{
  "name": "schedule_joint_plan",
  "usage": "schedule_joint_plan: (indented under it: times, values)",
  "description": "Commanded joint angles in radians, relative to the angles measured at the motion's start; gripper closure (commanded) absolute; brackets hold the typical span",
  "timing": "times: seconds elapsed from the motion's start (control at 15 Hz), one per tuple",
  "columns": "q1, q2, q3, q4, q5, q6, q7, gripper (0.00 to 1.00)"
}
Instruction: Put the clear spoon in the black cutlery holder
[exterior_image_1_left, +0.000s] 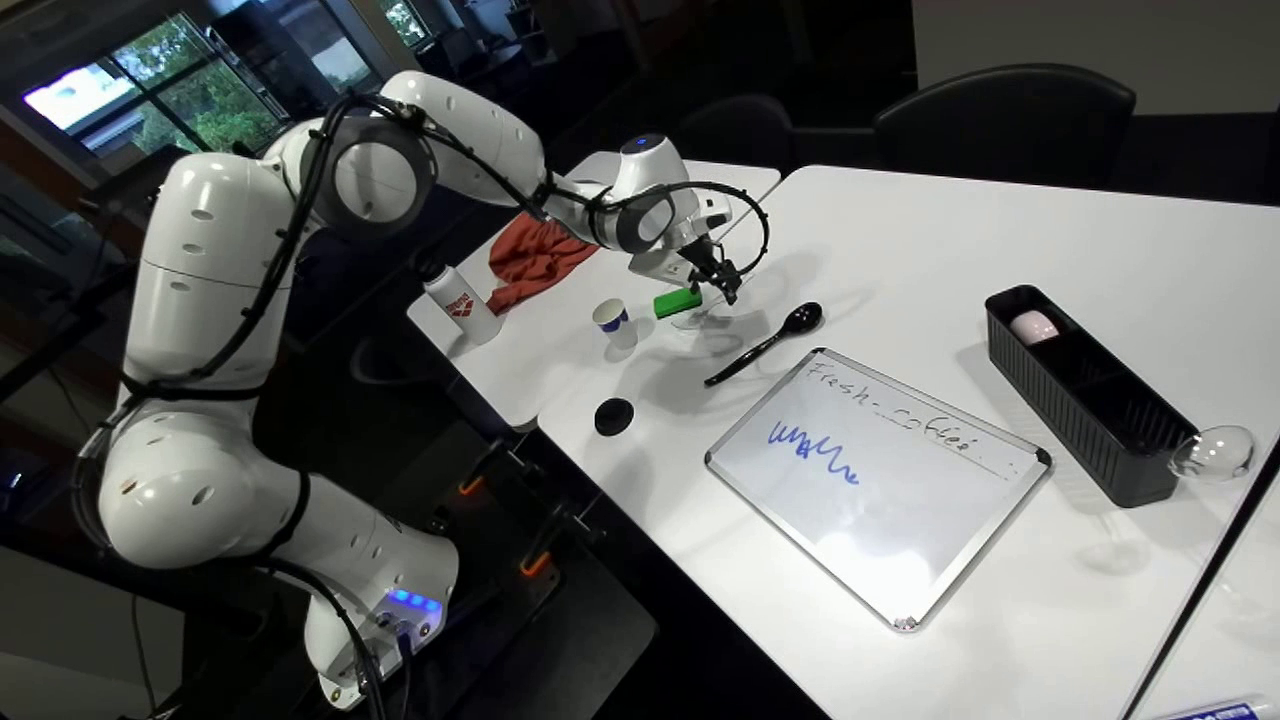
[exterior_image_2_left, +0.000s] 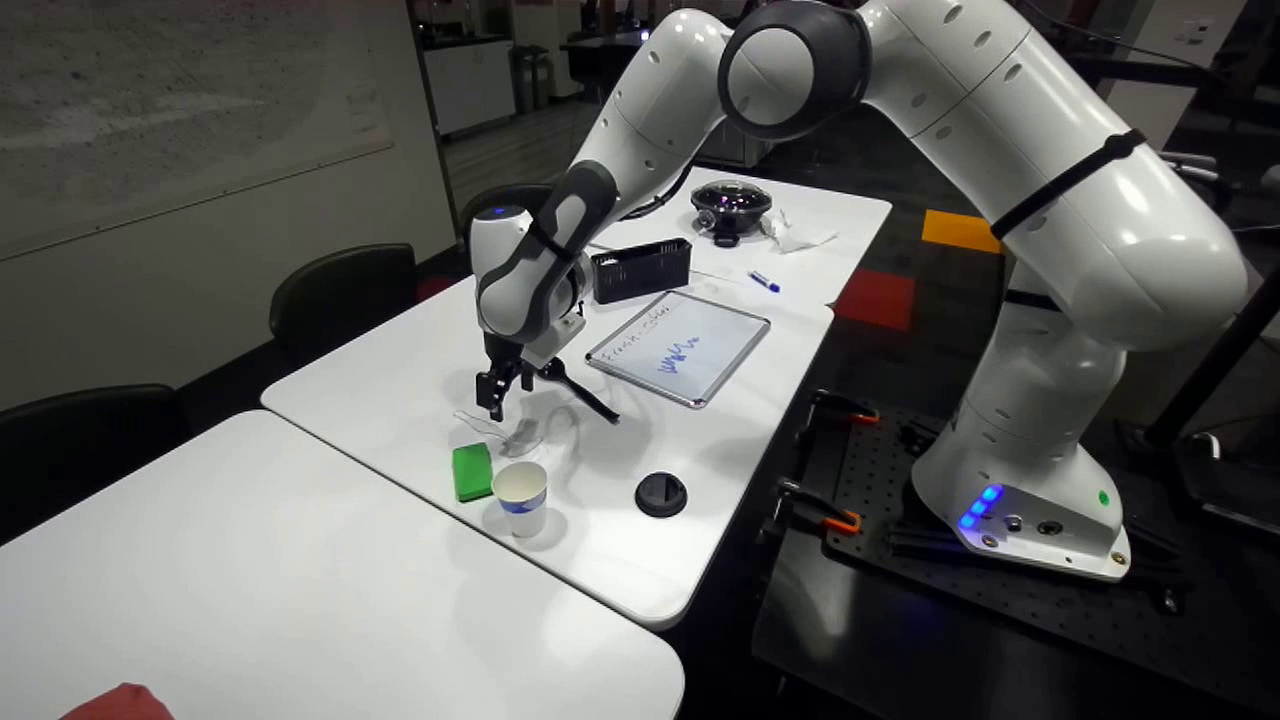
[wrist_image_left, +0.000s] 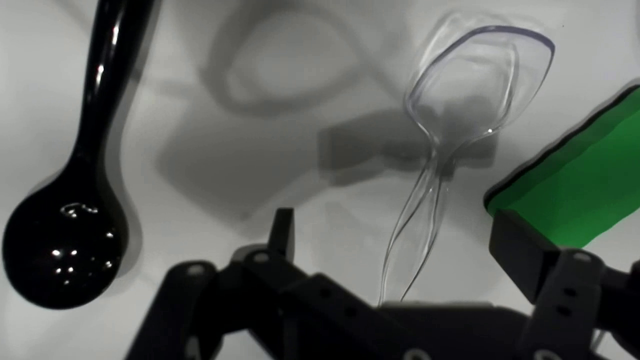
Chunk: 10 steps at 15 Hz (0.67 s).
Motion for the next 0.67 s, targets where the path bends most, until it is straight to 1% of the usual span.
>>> schedule_joint_plan:
  times: [0.0,0.27,0.6]
  values:
    - [0.02,0.051,-0.007,0.071,-0.026,-0.034,-0.002,0.0]
    - [0.039,0.093,-0.015,0.117,-0.041,-0.04,0.009,0.0]
    - [0.047,0.133,-0.018,0.17,-0.044,-0.053,0.01,0.01]
